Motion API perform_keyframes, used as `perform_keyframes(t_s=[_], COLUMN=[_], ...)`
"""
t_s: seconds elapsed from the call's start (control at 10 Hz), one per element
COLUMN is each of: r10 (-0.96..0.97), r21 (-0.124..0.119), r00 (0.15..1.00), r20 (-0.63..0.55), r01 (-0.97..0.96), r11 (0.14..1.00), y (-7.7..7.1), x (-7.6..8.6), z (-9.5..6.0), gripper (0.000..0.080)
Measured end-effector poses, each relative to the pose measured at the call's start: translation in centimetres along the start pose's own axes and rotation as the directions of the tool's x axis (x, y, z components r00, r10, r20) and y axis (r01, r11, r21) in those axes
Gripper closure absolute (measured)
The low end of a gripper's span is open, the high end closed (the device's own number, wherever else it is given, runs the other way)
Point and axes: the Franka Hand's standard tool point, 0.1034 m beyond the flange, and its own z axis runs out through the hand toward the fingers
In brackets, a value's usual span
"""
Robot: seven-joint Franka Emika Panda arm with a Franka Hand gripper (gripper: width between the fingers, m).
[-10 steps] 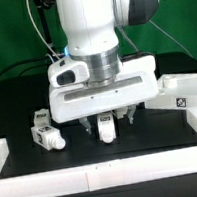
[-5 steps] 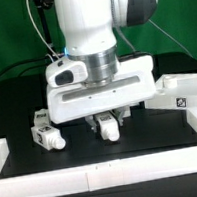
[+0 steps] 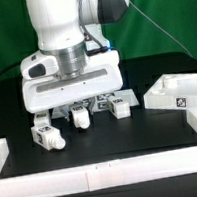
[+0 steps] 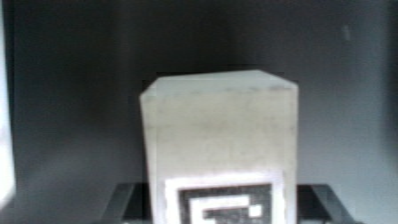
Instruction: Assemble one leg
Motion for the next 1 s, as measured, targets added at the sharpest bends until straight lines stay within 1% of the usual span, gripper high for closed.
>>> perform_keyframes(t_s=[0.1,0.3,0.5,0.6,0.7,0.8,0.9,1.0], r10=[0.003,0.001,0.000,0.000,0.000,0.049,0.111,0.157], r21=[-0.002,-0.010,-0.011,-0.011,-0.011,-0.001,0.011,0.018], r00=[1.000,1.000,1.000,1.000,1.000,0.999,0.993,0.987], r20=[0.003,-0.011,-0.012,-0.012,-0.012,0.009,0.033,0.040], r01=[-0.003,-0.001,0.000,0.000,0.000,-0.049,-0.111,-0.158], r11=[1.000,1.000,1.000,1.000,1.000,0.999,0.994,0.987], y=[0.1,0.2,0.2,0.2,0.2,-0.2,-1.0,-1.9], x=[-0.7,-0.8,-0.7,-0.7,-0.7,-0.8,-0.7,-1.5], z=[0.4,0.4,0.4,0.4,0.4,0.2,-1.1,-2.6], gripper=[0.0520,0.0518,0.0518,0.0430,0.0238,0.0177,0.0177,0.0154])
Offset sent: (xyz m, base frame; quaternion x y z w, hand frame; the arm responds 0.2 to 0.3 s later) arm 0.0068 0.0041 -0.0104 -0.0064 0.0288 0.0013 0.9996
